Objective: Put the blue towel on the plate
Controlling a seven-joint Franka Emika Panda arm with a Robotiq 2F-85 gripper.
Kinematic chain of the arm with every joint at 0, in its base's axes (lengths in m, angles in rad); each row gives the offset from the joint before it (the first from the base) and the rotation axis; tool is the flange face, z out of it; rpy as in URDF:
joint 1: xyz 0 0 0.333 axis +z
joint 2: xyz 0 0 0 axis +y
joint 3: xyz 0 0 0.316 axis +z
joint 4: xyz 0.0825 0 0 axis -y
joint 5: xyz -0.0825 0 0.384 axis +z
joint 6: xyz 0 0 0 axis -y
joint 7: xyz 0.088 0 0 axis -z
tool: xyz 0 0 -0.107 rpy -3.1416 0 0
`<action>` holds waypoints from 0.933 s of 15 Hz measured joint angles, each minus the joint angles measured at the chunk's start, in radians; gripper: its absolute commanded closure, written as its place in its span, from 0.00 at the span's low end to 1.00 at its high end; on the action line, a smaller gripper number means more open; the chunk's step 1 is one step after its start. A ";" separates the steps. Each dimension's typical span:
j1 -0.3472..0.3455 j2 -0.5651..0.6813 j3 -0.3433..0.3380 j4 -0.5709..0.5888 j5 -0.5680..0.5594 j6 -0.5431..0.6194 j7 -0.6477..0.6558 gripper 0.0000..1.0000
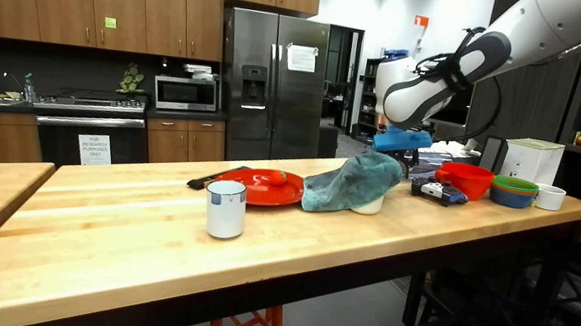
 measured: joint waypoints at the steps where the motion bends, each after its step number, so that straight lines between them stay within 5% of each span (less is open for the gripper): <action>1: 0.001 0.004 0.000 -0.010 0.001 0.000 0.000 0.00; 14: 0.005 0.016 0.001 -0.031 0.002 0.000 0.000 0.00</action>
